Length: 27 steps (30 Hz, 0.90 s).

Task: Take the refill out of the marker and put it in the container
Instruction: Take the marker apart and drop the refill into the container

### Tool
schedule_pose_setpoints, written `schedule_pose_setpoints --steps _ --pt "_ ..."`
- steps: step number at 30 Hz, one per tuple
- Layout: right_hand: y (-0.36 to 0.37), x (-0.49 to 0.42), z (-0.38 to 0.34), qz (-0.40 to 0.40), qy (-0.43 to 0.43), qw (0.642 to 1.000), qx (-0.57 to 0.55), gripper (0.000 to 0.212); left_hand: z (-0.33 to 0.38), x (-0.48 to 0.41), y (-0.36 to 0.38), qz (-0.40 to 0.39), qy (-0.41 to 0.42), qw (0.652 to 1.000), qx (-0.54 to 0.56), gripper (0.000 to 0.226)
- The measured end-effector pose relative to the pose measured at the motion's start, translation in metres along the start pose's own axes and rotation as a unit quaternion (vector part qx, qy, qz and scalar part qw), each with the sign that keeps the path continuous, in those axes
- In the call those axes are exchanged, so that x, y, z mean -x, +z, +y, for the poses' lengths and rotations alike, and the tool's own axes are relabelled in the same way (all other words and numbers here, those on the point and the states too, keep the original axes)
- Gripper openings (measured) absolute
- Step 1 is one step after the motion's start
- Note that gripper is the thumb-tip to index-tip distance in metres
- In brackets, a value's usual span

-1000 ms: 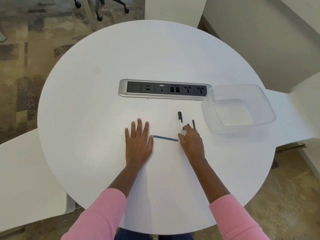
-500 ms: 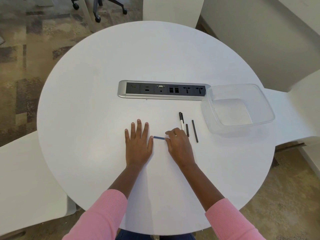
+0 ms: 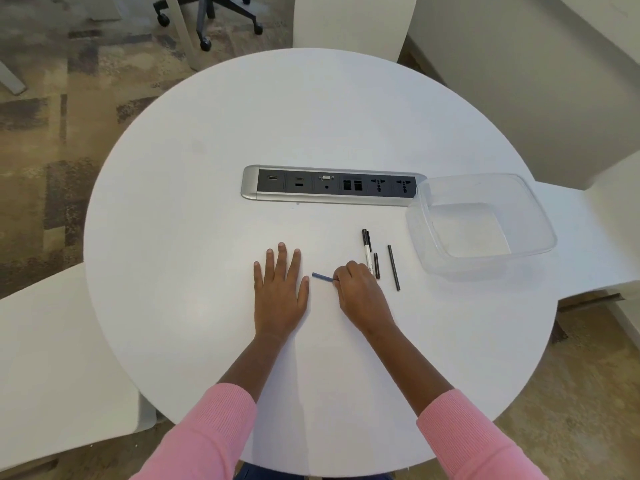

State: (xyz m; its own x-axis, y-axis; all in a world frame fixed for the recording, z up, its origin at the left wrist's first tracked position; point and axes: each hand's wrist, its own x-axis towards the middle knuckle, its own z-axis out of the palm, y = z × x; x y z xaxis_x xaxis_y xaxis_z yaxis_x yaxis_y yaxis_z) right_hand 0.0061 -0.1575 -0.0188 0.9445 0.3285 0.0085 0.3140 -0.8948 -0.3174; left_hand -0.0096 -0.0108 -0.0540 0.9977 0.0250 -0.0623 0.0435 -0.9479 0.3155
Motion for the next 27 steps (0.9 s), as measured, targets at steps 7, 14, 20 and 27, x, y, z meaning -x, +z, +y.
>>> schedule_pose_setpoints --steps 7,14,20,27 --pt "-0.038 -0.003 0.015 0.059 -0.021 0.997 -0.053 0.015 0.005 0.001 -0.007 -0.001 -0.010 1.000 0.007 0.055" --pt "-0.108 -0.014 0.070 0.137 0.005 0.988 -0.074 0.003 0.014 0.002 -0.012 0.002 -0.022 1.000 0.010 0.060" --pt "-0.142 -0.032 0.143 0.121 0.077 0.989 -0.028 0.007 0.034 -0.004 -0.011 0.001 -0.036 0.999 0.021 0.062" --pt "-0.141 -0.050 0.196 -0.031 0.112 0.993 0.023 0.011 0.066 -0.016 -0.006 -0.004 -0.022 1.000 0.021 0.059"
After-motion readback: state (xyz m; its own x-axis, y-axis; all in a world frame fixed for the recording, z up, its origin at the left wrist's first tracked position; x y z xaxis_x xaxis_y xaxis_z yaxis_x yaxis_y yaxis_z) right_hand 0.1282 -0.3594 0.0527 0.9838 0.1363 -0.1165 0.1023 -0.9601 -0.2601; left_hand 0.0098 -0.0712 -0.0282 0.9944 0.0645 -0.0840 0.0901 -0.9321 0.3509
